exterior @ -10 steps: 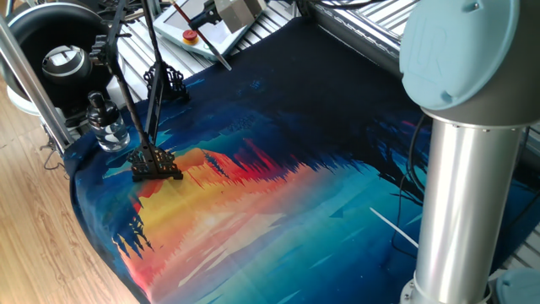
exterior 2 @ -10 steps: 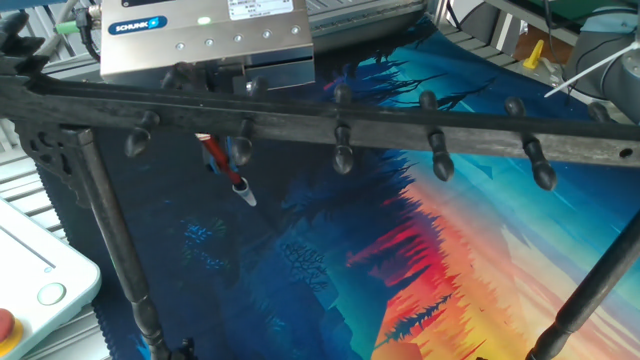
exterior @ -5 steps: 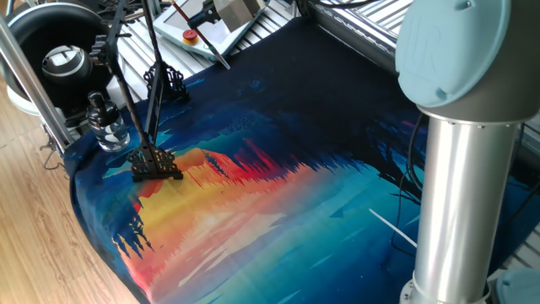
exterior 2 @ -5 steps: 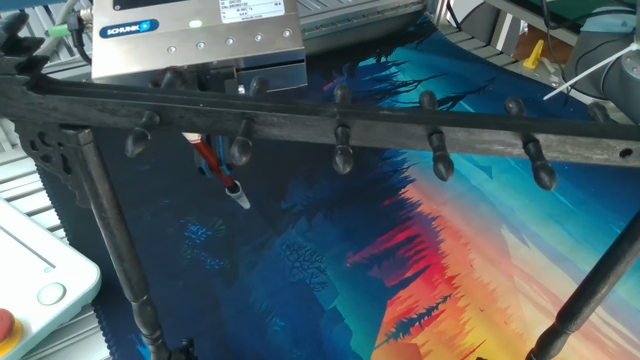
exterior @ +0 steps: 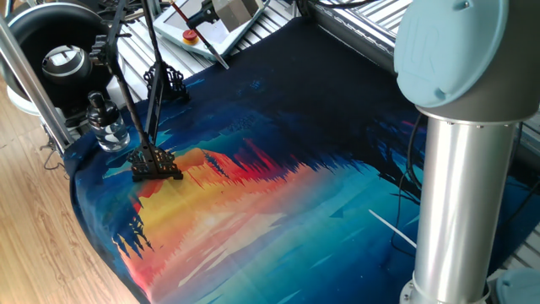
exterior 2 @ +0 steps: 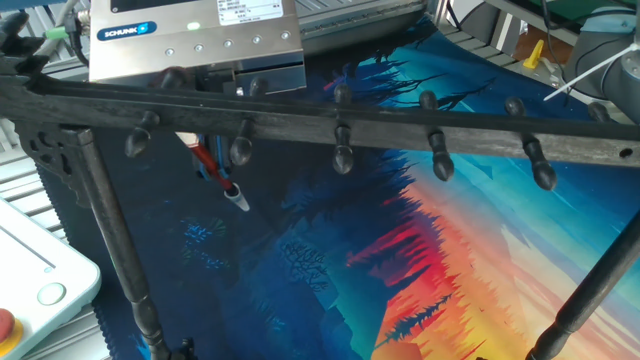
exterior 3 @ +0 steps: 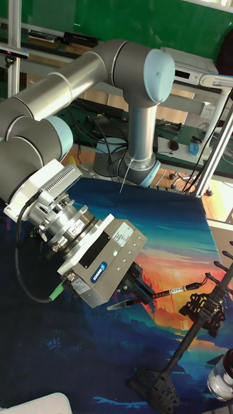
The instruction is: Place the brush on the pen rack
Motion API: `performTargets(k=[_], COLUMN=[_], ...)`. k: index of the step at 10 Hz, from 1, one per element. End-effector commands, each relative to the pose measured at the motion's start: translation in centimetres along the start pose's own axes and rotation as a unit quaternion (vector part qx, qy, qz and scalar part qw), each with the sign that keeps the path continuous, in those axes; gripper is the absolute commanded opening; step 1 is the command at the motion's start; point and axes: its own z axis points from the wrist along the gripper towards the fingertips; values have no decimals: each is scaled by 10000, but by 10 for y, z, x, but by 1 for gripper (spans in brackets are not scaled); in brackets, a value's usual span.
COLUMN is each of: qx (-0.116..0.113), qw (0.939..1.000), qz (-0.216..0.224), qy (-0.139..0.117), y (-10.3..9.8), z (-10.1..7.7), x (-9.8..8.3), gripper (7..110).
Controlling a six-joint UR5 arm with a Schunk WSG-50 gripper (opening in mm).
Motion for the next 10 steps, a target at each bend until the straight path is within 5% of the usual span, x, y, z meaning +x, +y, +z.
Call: performTargets(k=[1, 10], qx=[43, 23], qw=[10000, 9995], qz=[21, 229], qy=[-45, 221], y=[-5, 4], z=[2, 0], x=[-5, -2], gripper=[7, 7])
